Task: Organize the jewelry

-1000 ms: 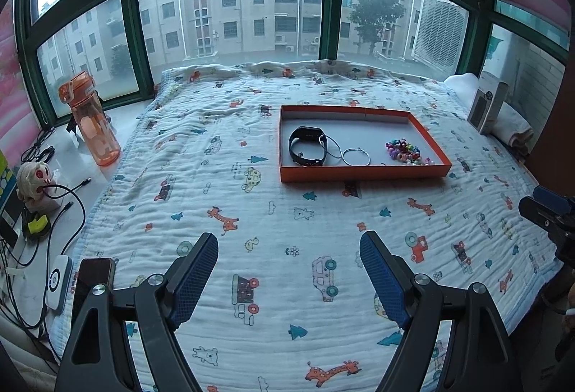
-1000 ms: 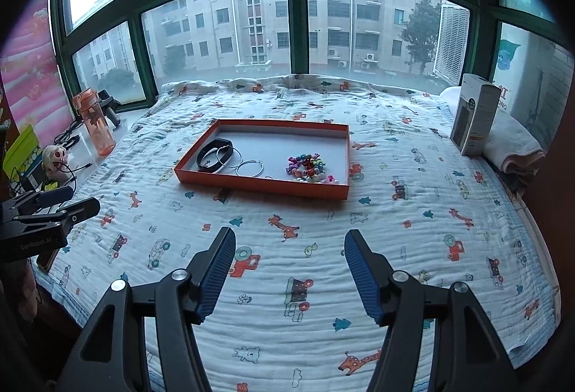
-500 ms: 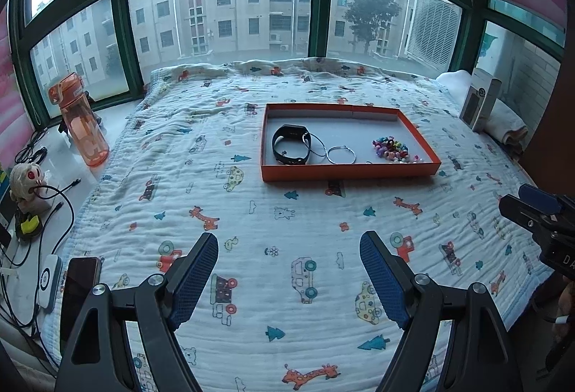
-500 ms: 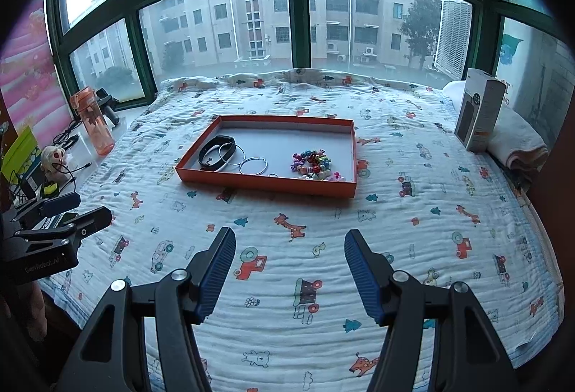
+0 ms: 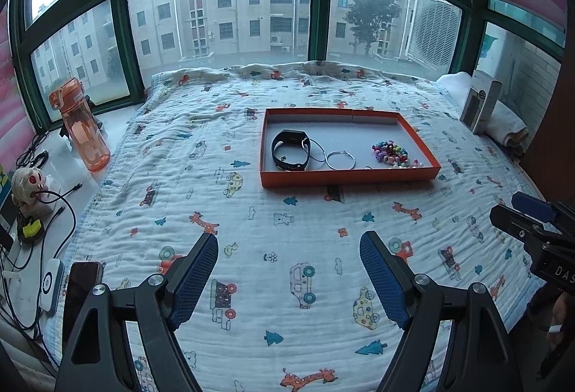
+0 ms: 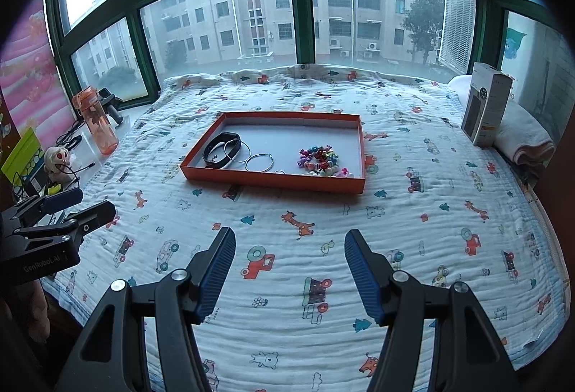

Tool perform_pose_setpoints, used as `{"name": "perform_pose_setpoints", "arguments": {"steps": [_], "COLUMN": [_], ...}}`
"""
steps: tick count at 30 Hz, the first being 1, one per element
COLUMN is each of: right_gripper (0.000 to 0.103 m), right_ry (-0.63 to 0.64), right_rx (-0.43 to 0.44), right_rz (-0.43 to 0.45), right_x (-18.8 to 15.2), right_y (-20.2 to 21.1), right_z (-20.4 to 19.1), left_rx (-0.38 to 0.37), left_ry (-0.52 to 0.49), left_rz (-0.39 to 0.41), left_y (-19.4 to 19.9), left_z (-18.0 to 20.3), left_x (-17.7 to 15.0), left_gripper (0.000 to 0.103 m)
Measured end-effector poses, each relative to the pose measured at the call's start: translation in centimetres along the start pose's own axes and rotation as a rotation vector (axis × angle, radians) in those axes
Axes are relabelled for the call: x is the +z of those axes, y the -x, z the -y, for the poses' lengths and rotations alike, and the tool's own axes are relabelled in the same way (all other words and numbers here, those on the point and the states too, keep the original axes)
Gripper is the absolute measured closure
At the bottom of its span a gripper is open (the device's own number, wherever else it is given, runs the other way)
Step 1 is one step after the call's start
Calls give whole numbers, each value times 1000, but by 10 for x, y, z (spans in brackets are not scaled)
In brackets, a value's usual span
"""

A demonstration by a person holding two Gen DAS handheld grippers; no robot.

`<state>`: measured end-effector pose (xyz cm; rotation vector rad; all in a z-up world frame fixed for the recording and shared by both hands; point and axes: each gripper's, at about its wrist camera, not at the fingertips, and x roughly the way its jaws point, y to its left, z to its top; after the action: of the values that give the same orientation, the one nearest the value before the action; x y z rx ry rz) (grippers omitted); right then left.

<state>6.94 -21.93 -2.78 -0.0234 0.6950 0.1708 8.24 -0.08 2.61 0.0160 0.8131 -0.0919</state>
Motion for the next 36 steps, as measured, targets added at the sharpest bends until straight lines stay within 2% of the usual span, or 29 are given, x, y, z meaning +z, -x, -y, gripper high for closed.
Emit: {"name": "perform_pose_setpoints", "arguments": {"steps": [36], "right_gripper": [34], "right_ry": [6], "right_rx": [23], "right_rz": [-8], "right_x": [0], "right_y": [-4], "right_z": [-7], "left_rx": [-3], "left_ry": [-7], "left_rz": [14], "left_y": [0], "left_z": [6], "left_x": [2], "left_gripper": [16]}}
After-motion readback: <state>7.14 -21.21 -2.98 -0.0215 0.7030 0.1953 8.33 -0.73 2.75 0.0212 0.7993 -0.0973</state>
